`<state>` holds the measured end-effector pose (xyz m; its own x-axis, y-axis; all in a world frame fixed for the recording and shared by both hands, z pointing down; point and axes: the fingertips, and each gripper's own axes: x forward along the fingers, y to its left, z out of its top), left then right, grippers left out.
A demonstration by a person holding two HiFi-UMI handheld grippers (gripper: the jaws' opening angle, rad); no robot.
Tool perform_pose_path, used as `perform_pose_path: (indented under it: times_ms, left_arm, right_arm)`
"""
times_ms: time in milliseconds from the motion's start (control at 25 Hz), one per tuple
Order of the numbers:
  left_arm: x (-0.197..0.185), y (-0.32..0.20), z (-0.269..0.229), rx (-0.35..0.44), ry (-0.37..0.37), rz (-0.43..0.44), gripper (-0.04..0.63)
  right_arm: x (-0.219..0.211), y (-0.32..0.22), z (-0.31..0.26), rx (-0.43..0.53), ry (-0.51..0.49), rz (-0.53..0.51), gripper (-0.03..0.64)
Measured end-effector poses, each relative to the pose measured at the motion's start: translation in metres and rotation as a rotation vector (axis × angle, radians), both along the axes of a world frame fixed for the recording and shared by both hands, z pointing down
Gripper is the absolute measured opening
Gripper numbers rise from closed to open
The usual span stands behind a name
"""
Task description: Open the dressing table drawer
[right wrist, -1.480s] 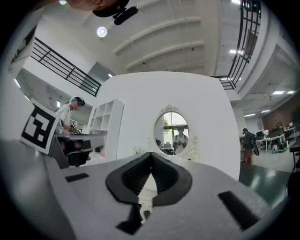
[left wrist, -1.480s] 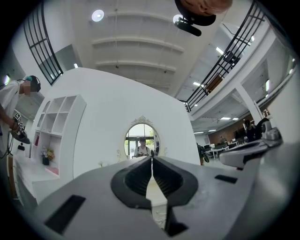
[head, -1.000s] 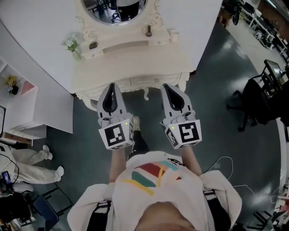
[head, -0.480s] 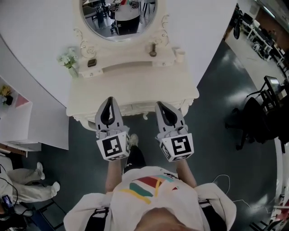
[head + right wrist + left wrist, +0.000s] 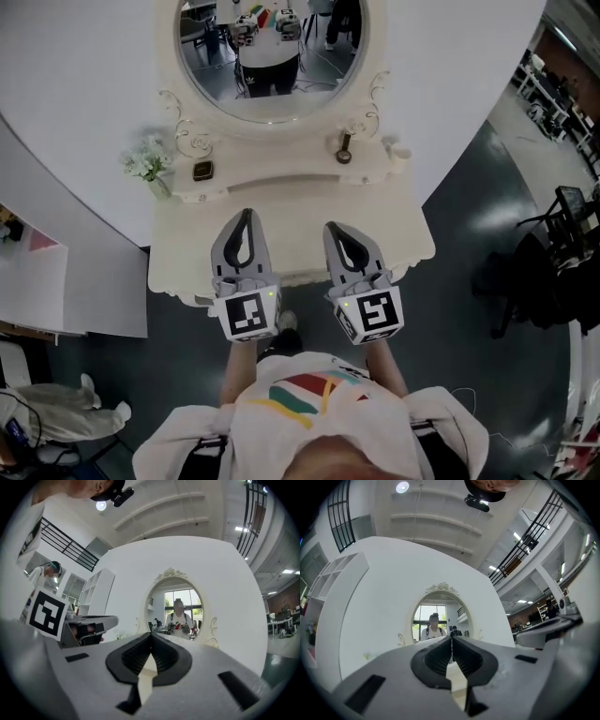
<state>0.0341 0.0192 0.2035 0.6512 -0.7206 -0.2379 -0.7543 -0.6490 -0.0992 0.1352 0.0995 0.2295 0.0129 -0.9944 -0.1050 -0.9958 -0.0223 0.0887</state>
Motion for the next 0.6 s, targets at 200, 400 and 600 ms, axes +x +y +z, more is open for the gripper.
perform_pose_path:
  times_ms: [200,400,600]
  left_arm:
    - [0.012,-0.067,-0.012,-0.004,-0.019,0.025,0.009]
    - [0.015,-0.121,-0.012,-0.017,-0.017,0.020,0.009]
    - [0.012,-0.151,-0.005,-0.037,-0.021,-0.014,0.009]
  right_arm:
    - [0.002,-0.077,-0.015,-0.014,-0.006,-0.016,0.000]
    - [0.008,-0.131,-0.018,-0.009,-0.029,-0.027,0.000]
    - [0.012,-0.162,-0.010,-0.032,-0.056,-0.051,0.000]
